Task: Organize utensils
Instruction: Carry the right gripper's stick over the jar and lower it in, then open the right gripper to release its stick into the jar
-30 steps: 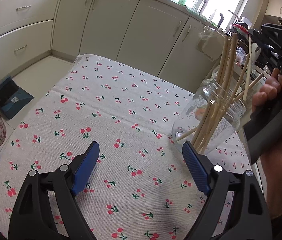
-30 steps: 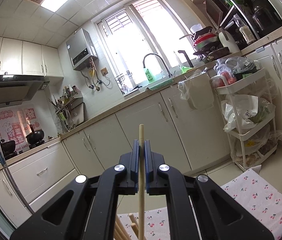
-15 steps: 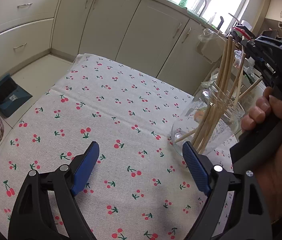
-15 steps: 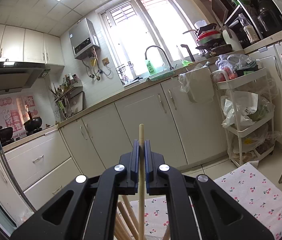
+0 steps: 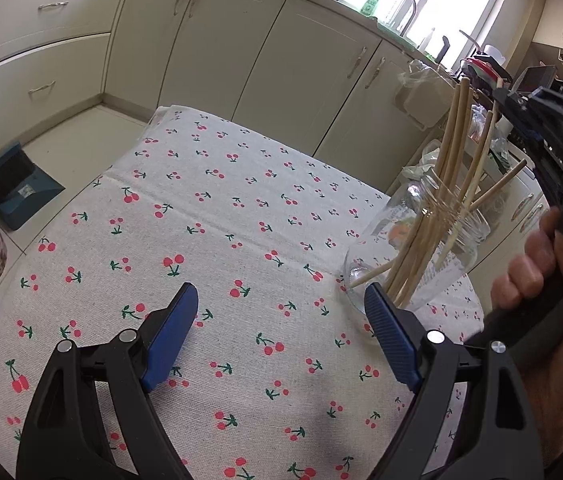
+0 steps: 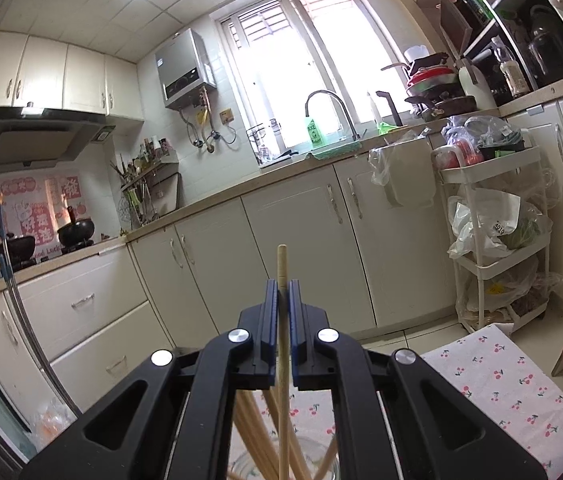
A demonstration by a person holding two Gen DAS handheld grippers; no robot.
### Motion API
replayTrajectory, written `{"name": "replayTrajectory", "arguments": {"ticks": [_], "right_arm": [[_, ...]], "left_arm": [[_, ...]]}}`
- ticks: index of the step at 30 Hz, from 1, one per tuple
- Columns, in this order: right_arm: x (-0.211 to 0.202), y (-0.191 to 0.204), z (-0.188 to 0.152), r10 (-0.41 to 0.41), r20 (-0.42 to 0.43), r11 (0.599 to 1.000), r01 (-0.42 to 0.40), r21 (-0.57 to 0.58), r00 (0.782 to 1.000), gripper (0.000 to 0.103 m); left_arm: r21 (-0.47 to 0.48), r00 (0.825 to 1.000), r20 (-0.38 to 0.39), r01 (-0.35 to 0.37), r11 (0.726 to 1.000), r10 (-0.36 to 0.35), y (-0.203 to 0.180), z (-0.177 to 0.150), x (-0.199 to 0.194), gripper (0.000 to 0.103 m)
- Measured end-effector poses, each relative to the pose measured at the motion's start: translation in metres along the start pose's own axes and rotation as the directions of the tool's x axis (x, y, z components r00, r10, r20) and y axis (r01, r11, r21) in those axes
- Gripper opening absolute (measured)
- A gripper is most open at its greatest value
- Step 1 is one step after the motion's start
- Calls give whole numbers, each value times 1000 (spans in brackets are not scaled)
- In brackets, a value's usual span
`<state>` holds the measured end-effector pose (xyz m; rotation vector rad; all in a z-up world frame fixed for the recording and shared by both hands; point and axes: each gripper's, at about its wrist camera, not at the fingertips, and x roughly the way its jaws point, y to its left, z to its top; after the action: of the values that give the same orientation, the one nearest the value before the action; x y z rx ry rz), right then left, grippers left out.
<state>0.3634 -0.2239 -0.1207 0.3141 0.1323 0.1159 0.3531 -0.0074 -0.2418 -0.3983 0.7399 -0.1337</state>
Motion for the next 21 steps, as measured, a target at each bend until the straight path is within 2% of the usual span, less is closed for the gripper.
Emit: {"name": "replayTrajectory", "arguments": {"ticks": [9, 11, 12, 17, 21], "right_arm": [[-19, 5, -23, 0, -101, 995, -10, -97, 995, 7], [-23, 4, -27, 0, -123, 994, -14, -107, 992, 13], [-26, 4, -29, 0, -131, 994, -14, -107, 991, 21], [-50, 4, -30, 2, -163, 995, -19, -101, 987, 25], [-78, 1, -33, -43, -232, 997, 26, -75, 972, 64]], "left_arm": [[2, 1000, 2, -11, 1000, 11, 0, 0, 0, 82], [7, 1000, 1, -15, 1000, 15, -1, -1, 0, 82], [9, 1000, 0, -17, 1000, 17, -2, -1, 0, 82], [19, 999, -19, -28, 999, 29, -5, -2, 4, 84], [52, 998, -29, -62, 997, 63, -10, -2, 4, 85]]}}
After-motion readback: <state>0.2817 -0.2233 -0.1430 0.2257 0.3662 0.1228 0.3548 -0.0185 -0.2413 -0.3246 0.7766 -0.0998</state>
